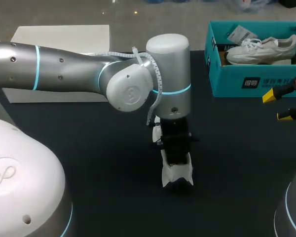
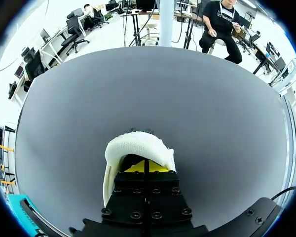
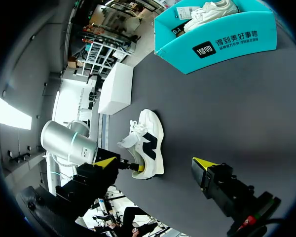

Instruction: Take the shoe out of the shoebox, open the shoe tongue, remove and reinsert the insole, then place the shoe into the shoebox

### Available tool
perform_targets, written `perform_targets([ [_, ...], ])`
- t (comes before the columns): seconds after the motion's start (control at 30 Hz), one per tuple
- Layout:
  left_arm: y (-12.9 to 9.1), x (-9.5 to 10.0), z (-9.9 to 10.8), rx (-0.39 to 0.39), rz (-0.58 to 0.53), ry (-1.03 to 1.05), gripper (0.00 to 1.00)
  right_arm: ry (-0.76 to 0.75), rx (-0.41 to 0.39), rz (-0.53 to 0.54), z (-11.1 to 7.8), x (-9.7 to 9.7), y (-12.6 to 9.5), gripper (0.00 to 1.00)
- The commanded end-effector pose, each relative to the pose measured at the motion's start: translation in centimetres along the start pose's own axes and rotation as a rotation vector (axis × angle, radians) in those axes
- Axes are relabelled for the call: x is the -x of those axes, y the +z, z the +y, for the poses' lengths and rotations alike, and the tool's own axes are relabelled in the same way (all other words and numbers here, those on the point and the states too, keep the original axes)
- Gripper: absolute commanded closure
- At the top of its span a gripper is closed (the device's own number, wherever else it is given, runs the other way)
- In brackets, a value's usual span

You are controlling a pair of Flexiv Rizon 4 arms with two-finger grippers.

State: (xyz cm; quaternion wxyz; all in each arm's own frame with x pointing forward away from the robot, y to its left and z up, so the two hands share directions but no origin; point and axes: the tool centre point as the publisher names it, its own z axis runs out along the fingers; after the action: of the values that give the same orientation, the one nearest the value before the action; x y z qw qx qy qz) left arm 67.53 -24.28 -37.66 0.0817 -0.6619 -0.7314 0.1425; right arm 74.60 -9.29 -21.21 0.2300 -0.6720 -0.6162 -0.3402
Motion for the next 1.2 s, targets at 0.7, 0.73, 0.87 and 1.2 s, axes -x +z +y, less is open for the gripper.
perform_targets([
  [0.7,2.8,-0.4,2.3,0.108,-0.013,0.142,1.0,0.001,0.002,-0.004,-0.1,0.0,0.0,0.0],
  [0.73,3.0,-0.3,2.4,0.119,-0.02,0.136,1.0,0.001,0.002,-0.004,-0.1,0.0,0.0,0.0],
  [0.87,4.0,0.2,2.8,0.134,-0.022,0.125,1.0,0.001,0.002,-0.004,-0.1,0.0,0.0,0.0],
  [1.2,3.1,0.7,1.9,0.174,-0.029,0.123,1.0,0.001,0.002,-0.004,-0.1,0.0,0.0,0.0],
])
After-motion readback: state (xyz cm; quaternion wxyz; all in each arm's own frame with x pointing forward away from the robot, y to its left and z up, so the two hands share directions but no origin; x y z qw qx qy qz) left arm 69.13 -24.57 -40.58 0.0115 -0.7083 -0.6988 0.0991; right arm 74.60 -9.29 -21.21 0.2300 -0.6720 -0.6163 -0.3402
